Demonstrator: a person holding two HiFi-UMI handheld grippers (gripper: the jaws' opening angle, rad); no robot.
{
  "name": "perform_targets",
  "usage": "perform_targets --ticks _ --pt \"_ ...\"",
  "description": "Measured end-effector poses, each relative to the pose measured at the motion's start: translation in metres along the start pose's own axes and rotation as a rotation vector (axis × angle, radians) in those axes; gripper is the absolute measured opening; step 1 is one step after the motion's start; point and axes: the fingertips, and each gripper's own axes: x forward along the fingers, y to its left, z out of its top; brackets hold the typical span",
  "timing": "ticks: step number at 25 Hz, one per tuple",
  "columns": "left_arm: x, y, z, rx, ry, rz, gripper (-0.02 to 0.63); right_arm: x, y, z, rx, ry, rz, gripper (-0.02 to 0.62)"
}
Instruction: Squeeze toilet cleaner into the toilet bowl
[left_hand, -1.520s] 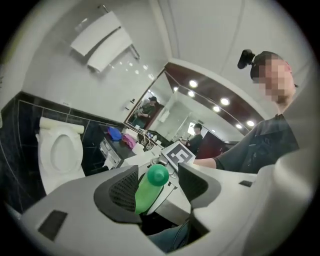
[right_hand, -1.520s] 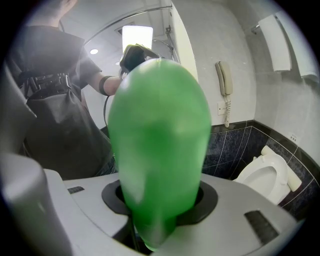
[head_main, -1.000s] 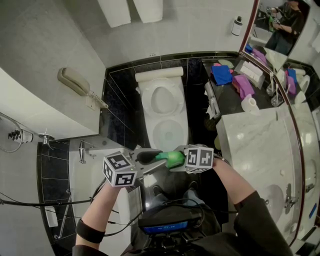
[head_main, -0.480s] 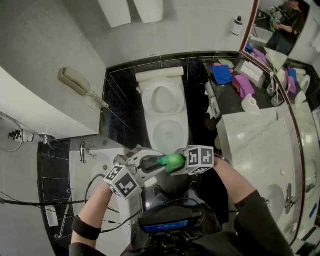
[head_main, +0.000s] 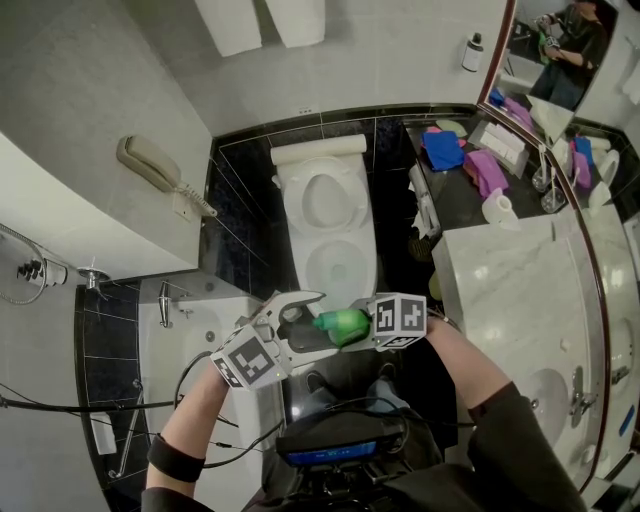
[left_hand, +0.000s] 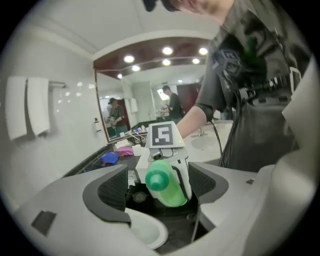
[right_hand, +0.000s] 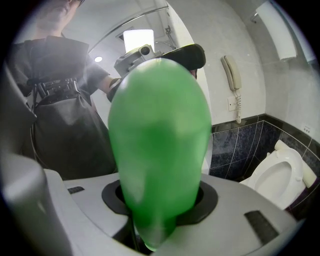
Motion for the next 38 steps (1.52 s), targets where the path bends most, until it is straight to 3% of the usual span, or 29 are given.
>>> perform_targets --ticks 3,5,7,9,11,14,17,20,24,27,33,35,38 --pt "-0.005 0.016 -0.001 -0.306 -0.067 0.003 0.371 0.0 -0.007 -0.006 -0.013 0.026 -0.042 0.19" --pt "-0.008 0.026 -0.006 -0.511 -0.115 0.005 0.319 -0.001 -0.011 -0.009 -0.02 0.036 -0.063 0.192" --pt "-0.012 0.033 -0.004 -0.689 -0.185 -0.011 0.311 -0.003 -0.01 -0.007 -0.015 0.035 -0.068 0.191" --pt "-0.015 0.036 -0.003 -0.785 -0.217 -0.024 0.311 -0.005 -0.008 -0.001 -0.01 0.031 -0.065 0.192" --pt "-0.014 0.034 -0.005 -0.805 -0.199 -0.034 0.311 -0.006 -0.008 0.0 -0.011 0.031 -0.067 0.192" --pt "-0.009 0.027 -0.009 -0.77 -0.149 -0.048 0.291 -0.005 -0.008 0.001 -0.011 0.031 -0.067 0.192" --pt "-0.006 0.025 -0.011 -0.742 -0.132 -0.047 0.175 -0.005 -0.008 0.001 -0.014 0.031 -0.064 0.192" --pt "-0.002 0.016 -0.012 -0.696 -0.106 -0.063 0.124 -0.004 -0.009 -0.003 -0.021 0.035 -0.071 0.192" --pt "0.0 0.014 -0.016 -0.603 -0.072 -0.062 0.118 -0.003 -0.009 -0.006 -0.02 0.044 -0.06 0.19" --pt "0.001 0.009 -0.016 -0.469 -0.04 -0.066 0.12 -0.002 -0.004 -0.005 -0.015 0.038 -0.041 0.19" --pt "-0.001 -0.002 -0.001 -0.052 -0.021 -0.058 0.121 0.001 -0.002 -0.002 -0.013 0.008 -0.015 0.19" --pt "-0.001 -0.002 -0.002 0.015 -0.016 -0.041 0.121 0.003 -0.003 -0.005 -0.015 0.0 -0.013 0.19" --pt "0.001 -0.004 -0.011 0.025 0.007 -0.023 0.121 0.002 -0.002 -0.007 -0.013 0.004 -0.011 0.19"
